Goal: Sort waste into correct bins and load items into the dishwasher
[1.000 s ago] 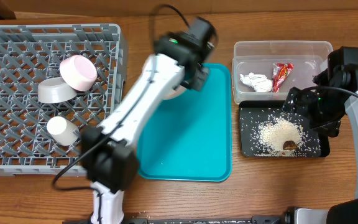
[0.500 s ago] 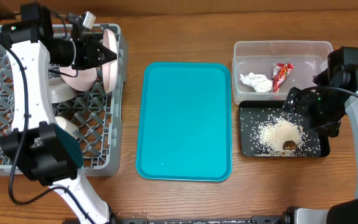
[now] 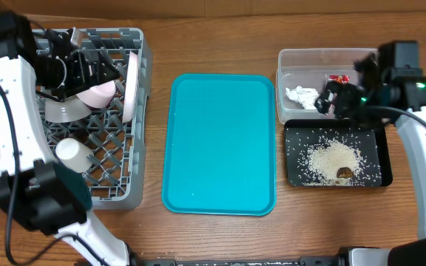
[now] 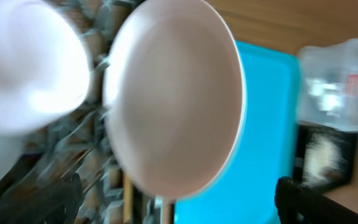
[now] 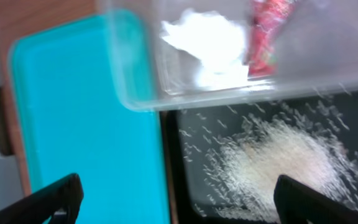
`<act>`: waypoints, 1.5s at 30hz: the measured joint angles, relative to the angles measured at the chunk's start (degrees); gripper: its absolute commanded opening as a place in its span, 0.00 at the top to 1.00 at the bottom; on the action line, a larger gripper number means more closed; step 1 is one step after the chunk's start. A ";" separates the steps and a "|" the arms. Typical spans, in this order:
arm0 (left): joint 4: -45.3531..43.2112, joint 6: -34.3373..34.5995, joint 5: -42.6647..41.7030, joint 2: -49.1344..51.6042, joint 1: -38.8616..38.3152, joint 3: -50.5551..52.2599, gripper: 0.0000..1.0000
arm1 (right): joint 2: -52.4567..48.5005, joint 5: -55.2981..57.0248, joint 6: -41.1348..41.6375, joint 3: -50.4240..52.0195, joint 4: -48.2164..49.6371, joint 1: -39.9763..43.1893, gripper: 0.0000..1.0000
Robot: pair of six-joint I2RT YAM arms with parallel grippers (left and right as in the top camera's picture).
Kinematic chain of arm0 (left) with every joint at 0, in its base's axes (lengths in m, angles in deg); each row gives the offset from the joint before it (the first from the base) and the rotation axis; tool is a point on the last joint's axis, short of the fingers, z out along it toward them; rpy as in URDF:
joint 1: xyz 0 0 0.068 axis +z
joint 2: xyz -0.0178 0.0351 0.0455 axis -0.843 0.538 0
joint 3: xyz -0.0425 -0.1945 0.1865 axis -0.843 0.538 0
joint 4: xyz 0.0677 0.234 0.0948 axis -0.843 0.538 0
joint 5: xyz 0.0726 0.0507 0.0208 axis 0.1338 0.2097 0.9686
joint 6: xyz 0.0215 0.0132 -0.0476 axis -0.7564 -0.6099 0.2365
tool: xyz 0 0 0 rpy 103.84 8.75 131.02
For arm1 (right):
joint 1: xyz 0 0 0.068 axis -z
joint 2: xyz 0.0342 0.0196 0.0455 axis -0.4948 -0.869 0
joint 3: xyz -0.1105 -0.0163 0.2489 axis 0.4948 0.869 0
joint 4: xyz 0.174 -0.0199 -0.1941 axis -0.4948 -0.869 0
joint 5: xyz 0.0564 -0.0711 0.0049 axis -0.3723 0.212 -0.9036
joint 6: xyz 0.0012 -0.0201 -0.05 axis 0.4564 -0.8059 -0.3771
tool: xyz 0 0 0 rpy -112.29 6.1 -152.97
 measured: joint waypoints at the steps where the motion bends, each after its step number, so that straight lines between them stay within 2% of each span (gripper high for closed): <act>1: 0.61 1.79 4.04 -1.75 -1.66 -0.07 0.00 | 0.00 0.52 -0.22 0.00 2.95 -1.64 0.00; 3: 3.98 5.75 12.52 -5.03 -6.75 -0.22 0.00 | 0.00 2.27 -0.57 -0.09 8.57 -4.87 0.00; 5: 8.17 8.13 17.73 -5.51 -11.56 -0.31 0.00 | 0.00 3.67 -0.83 -0.11 9.16 -6.75 0.00; 8: 13.68 10.38 21.90 -5.16 -14.36 0.07 0.00 | 0.02 4.76 -0.76 -0.24 2.56 -6.47 0.00; 12: 14.08 12.76 24.52 -7.19 -16.57 6.10 0.00 | 1.22 7.02 1.14 0.02 -1.16 -6.43 0.00; 14: 11.61 13.11 24.96 -12.41 -16.94 13.25 0.00 | 5.97 7.54 1.55 2.67 0.48 -6.43 0.00; 18: -3.04 13.11 25.35 -29.70 -16.94 28.02 0.00 | 22.14 8.07 2.16 12.07 6.93 -6.43 0.00; 19: -9.22 13.07 25.62 -37.13 -17.20 34.07 0.00 | 27.41 8.33 2.21 15.32 8.90 -6.43 0.00; 21: -16.20 13.07 25.59 -47.71 -17.77 41.33 0.00 | 36.15 9.46 2.21 20.59 10.21 -6.43 0.00; 24: -21.27 13.07 25.59 -61.79 -18.10 49.22 0.00 | 45.64 11.32 2.23 24.98 7.56 -6.45 0.00; 28: -21.35 13.07 25.59 -73.33 -18.10 54.60 0.00 | 50.21 12.28 2.23 25.86 1.70 -6.43 0.00; 32: -16.72 13.07 25.59 -77.05 -18.10 55.12 0.00 | 50.71 12.92 2.23 26.03 -3.13 -6.43 0.00; 37: -9.88 13.07 25.59 -77.50 -18.10 55.30 0.00 | 50.69 13.07 2.25 26.14 -3.52 -6.43 0.00; 43: -8.76 13.07 25.59 -77.53 -18.10 55.30 0.00 | 51.17 13.73 2.16 26.45 -2.99 -6.43 0.00; 45: -8.74 13.07 25.59 -77.53 -18.10 55.30 0.00 | 53.33 14.43 1.70 27.74 0.87 -6.43 0.00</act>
